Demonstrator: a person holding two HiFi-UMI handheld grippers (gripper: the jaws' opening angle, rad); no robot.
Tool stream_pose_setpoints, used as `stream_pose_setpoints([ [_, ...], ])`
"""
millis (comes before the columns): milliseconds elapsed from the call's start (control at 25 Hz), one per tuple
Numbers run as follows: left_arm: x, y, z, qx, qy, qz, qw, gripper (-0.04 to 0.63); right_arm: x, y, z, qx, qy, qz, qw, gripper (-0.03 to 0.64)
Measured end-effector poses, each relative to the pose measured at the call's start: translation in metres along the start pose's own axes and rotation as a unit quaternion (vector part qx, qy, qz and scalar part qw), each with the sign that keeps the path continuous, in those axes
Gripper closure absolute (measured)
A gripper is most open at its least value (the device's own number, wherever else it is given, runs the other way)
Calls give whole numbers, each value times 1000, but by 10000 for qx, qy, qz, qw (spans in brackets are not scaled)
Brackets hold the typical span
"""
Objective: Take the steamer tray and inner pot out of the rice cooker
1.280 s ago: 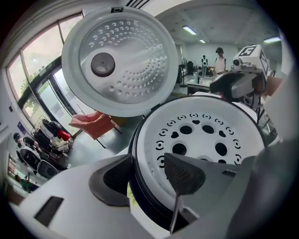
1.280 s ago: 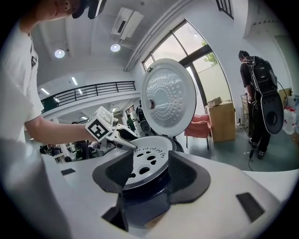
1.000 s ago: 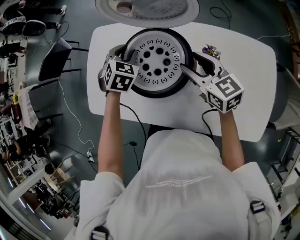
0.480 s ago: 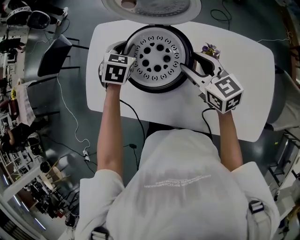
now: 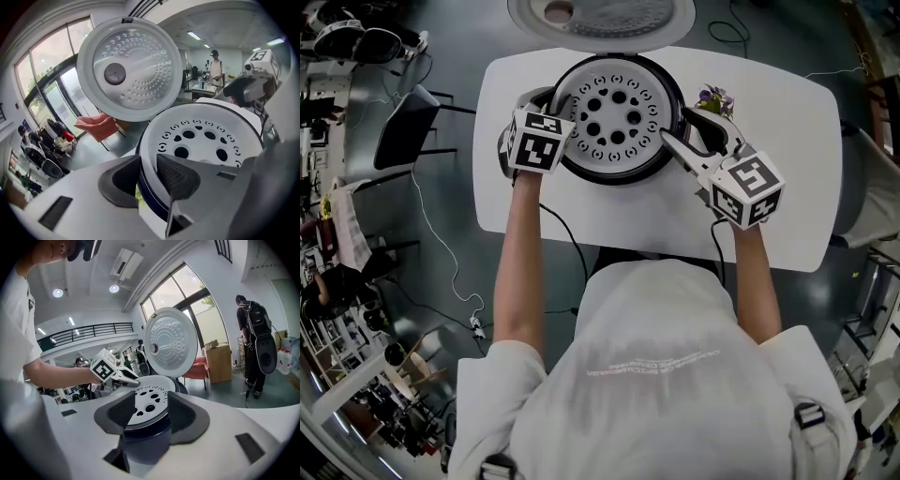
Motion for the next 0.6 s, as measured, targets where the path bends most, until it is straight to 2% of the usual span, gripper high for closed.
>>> stream_pose_setpoints([
  [120,-2,0,0,80,-40,-252,9996,471,2,0,5,-25,102,-42,9999,407],
  [360,-3,-7,4,-189,169,-130,9996,479,3,-1,10,-21,274,-80,9996,407],
  [600,-3,-5,20,-347,145,-319,9988,474,22,1,5,16,323,-69,9995,407],
])
Point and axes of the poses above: the fingertips, and each gripper's own axes: z backward along the fingers, x to its left, y out of its underside, the point moved 5 cm from there along z, backward along the fingers, and after that the axes turned 13 degrees about y, right-handed, at the moved point
